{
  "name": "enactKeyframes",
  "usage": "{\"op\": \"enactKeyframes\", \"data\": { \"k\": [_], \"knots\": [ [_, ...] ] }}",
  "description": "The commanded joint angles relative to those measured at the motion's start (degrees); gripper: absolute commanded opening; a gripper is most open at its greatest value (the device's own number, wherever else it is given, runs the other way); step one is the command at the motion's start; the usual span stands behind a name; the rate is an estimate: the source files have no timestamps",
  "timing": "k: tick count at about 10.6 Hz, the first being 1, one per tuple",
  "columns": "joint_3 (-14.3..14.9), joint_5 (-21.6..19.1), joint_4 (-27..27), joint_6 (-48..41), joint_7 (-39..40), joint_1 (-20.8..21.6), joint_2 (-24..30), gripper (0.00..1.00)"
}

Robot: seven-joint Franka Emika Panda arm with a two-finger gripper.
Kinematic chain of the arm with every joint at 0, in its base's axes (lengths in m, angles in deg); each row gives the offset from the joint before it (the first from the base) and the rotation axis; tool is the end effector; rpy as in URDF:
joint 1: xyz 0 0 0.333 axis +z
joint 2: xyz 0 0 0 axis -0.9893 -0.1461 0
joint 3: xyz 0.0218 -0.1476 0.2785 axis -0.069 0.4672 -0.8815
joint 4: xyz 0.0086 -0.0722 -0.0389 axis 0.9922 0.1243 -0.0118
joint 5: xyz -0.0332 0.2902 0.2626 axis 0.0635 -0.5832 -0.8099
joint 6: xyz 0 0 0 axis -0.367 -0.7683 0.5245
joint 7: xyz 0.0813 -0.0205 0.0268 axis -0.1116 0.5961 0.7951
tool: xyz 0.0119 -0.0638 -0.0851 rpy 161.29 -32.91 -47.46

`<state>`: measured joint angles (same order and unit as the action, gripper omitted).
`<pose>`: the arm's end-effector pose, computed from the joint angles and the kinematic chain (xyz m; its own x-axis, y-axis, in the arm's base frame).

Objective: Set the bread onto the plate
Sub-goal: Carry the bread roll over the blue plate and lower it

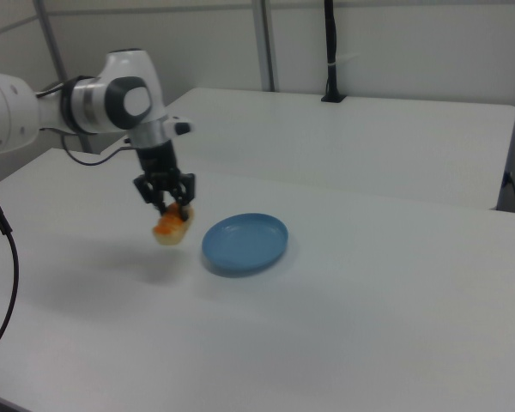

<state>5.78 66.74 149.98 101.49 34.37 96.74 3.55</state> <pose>0.6641 0.0981 0.4153 0.9784 0.1772 -0.1061 0.1899 -0.9739 0.1240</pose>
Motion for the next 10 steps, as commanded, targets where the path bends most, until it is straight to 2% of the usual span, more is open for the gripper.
{"op": "enactKeyframes", "data": {
  "k": [1,3,5,6,7,10],
  "knots": [
    [0.27,1.47,-2.4,8.07,6.31,-6.25,-2.18,0.5],
    [0.27,2.95,-2.4,15.55,7.46,-9.5,-5.07,0.5],
    [0.27,4.02,-2.4,19.71,7.12,-9.7,-7.62,0.5],
    [0.18,4.1,-2.13,19.81,7.03,-9.61,-8.07,0.55],
    [0.0,4.19,-2.05,19.81,6.77,-9.43,-8.07,0.67],
    [-0.53,3.75,-2.04,19.63,6.68,-8.47,-7.98,0.75]
  ]
}}
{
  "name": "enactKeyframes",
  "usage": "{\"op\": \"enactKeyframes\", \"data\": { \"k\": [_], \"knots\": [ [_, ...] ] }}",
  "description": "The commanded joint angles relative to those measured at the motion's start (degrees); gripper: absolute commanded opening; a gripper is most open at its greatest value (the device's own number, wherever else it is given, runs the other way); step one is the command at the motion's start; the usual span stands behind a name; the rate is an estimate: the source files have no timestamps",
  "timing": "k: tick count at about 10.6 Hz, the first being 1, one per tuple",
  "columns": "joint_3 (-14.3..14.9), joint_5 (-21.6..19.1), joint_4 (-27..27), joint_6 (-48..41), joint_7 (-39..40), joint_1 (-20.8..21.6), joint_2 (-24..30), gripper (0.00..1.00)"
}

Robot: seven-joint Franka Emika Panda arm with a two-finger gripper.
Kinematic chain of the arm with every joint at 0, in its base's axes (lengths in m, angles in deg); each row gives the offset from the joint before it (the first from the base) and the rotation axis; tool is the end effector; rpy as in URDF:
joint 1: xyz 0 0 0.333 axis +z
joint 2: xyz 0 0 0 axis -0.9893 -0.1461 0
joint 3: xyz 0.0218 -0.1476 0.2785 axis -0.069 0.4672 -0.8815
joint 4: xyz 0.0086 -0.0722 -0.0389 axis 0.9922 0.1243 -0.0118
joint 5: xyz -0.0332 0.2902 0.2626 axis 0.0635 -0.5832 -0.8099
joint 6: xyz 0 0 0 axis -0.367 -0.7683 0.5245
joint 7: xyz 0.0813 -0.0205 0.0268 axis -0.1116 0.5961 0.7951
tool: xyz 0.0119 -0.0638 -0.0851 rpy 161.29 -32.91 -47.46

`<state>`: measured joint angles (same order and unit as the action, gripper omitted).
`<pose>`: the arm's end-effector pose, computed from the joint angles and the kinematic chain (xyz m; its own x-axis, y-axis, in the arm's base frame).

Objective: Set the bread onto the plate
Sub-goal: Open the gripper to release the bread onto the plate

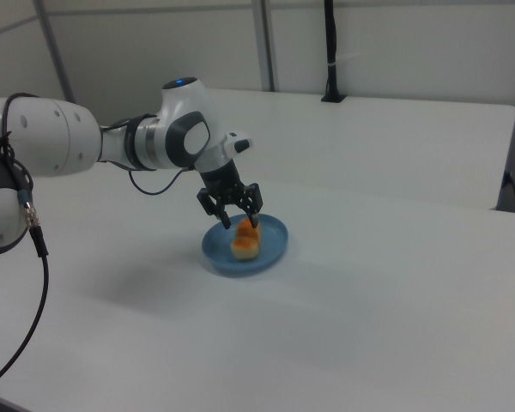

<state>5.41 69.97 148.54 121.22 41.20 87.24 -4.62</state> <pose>0.7200 -0.0050 0.3588 0.9733 0.2119 0.0887 0.1914 -0.9615 0.1972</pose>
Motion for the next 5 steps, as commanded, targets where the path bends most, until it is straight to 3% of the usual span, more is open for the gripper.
{"op": "enactKeyframes", "data": {
  "k": [1,3,5],
  "knots": [
    [-0.16,0.53,-0.52,-0.1,-0.67,1.39,0.19,0.88],
    [-0.08,0.53,-0.61,-0.62,-3.3,1.3,2.11,1.0],
    [-0.08,0.09,-0.17,-7.87,-6.8,1.65,7.98,1.0]
  ]
}}
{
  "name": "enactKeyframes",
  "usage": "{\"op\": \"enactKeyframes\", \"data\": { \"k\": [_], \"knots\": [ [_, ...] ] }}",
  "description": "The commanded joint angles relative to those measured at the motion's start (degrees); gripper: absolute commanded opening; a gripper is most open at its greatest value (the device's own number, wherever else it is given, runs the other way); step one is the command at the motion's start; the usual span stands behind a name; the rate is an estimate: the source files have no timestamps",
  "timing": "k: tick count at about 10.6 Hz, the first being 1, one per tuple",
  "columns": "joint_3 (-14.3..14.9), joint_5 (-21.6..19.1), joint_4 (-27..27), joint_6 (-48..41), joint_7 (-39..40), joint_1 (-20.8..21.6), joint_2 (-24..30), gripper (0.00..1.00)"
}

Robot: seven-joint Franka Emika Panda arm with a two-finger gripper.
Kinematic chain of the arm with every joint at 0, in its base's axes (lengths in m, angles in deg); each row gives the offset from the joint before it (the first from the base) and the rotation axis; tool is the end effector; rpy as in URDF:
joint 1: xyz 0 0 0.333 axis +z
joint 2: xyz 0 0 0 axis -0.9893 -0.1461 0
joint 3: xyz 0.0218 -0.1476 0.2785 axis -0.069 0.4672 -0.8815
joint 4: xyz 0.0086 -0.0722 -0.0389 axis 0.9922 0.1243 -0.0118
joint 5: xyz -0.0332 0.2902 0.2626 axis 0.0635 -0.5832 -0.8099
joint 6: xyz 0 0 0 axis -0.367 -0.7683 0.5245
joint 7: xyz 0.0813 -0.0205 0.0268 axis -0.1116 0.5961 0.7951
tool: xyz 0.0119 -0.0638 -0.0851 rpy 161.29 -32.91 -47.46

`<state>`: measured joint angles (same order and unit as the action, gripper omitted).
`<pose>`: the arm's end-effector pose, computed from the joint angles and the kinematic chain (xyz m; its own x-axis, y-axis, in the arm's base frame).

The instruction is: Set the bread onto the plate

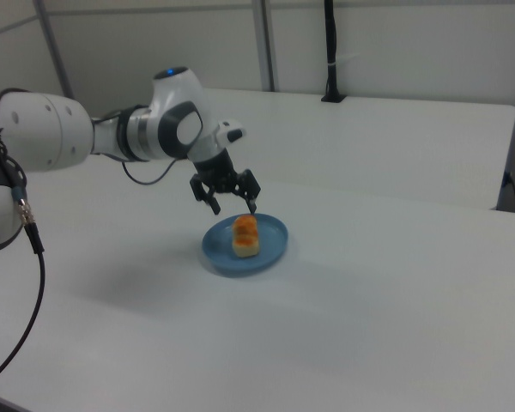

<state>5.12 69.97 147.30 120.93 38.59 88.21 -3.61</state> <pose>0.7229 0.0107 0.3812 0.9732 0.1885 0.1315 0.1613 -0.9677 0.1939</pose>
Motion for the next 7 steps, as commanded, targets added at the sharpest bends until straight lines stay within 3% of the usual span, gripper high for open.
{"op": "enactKeyframes", "data": {
  "k": [1,4,7],
  "knots": [
    [0.13,0.0,1.15,-12.67,-6.48,0.69,10.92,1.0],
    [0.13,-3.32,4.83,-28.78,-7.83,-0.36,23.92,1.0],
    [0.13,-6.76,7.75,-31.0,-7.83,-3.18,30.02,1.0]
  ]
}}
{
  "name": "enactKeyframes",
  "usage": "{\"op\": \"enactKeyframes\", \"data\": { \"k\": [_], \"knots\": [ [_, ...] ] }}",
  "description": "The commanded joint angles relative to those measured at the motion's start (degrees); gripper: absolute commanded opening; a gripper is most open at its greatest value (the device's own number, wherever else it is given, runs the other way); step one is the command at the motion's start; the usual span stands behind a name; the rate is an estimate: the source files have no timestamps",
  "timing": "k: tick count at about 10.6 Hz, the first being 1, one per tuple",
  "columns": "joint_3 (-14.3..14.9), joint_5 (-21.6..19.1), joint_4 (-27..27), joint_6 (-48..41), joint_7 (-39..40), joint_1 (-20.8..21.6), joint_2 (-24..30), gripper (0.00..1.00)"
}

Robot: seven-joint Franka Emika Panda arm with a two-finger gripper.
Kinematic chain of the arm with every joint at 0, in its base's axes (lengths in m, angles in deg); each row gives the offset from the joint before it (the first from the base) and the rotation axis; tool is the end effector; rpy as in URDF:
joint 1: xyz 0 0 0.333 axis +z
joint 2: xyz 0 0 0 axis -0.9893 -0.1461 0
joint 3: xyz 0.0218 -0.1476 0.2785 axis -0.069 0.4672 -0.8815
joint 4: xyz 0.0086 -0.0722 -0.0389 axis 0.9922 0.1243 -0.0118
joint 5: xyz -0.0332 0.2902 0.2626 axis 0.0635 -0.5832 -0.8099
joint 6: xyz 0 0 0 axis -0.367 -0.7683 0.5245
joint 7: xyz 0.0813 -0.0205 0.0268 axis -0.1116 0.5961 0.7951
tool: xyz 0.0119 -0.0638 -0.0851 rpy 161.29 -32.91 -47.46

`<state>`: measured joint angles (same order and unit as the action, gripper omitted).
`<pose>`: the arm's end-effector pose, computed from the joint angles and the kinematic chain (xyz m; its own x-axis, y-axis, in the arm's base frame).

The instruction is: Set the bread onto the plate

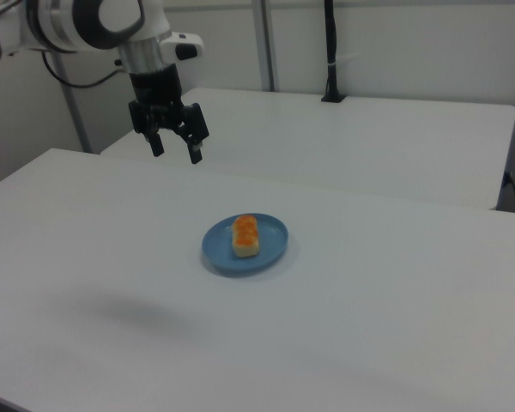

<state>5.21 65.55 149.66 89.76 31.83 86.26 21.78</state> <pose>0.5926 -0.0225 0.6019 0.9981 -0.0599 0.0159 -0.0609 -0.9957 0.0702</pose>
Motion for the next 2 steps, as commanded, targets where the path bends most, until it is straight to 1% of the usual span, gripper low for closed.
{"op": "enactKeyframes", "data": {
  "k": [1,2],
  "knots": [
    [0.04,-2.35,5.13,-0.18,-1.06,-1.32,4.81,1.0],
    [0.04,-2.35,5.12,-0.36,-0.71,-1.33,4.99,1.0]
  ]
}}
